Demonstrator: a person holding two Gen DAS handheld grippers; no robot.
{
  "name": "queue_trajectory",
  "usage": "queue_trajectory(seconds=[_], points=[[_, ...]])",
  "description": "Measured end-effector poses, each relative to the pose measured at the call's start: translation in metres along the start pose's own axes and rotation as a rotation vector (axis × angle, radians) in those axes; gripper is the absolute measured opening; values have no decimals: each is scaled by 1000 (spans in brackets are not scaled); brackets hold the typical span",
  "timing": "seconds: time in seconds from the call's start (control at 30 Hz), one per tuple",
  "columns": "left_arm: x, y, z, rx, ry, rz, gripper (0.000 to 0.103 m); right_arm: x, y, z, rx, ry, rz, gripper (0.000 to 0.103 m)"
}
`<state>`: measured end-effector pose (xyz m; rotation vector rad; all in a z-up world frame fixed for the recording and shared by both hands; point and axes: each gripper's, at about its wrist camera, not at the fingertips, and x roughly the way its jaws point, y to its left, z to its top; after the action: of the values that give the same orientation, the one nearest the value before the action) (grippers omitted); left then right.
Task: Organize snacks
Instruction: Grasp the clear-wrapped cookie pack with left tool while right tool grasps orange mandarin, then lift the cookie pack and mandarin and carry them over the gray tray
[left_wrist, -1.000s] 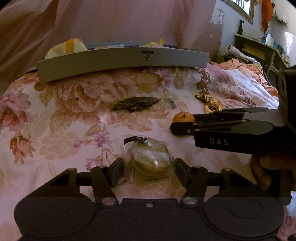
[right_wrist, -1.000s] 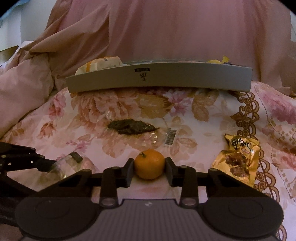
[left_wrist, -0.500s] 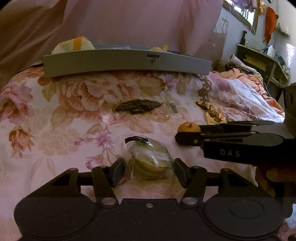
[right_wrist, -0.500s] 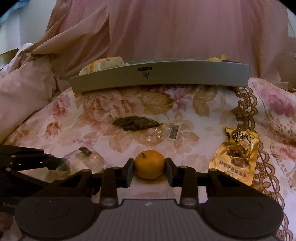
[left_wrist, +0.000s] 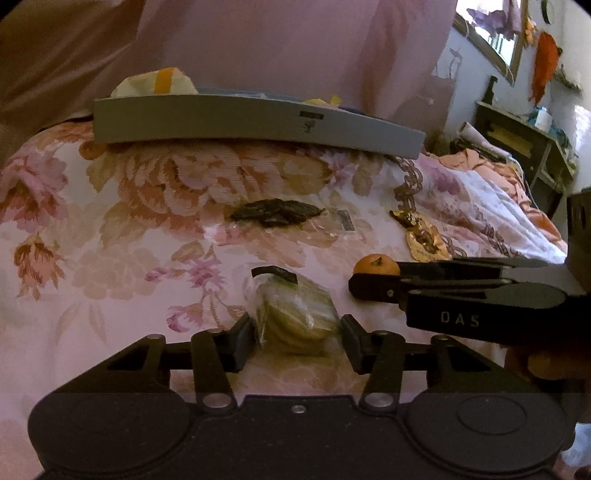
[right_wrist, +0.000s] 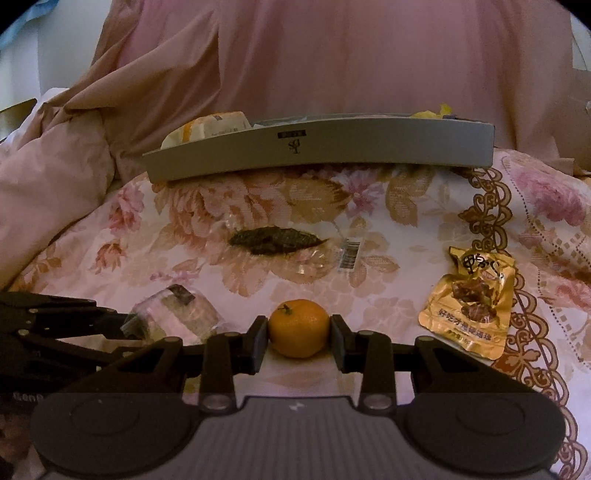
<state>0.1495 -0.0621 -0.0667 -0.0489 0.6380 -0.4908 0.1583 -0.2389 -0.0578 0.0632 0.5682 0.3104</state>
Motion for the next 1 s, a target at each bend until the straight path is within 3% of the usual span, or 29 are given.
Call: queue_trajectory(seconds=[1.0], points=[[-18,2,4,-53,-97,-1,45,-12,11,4,-32,-44,0,40]])
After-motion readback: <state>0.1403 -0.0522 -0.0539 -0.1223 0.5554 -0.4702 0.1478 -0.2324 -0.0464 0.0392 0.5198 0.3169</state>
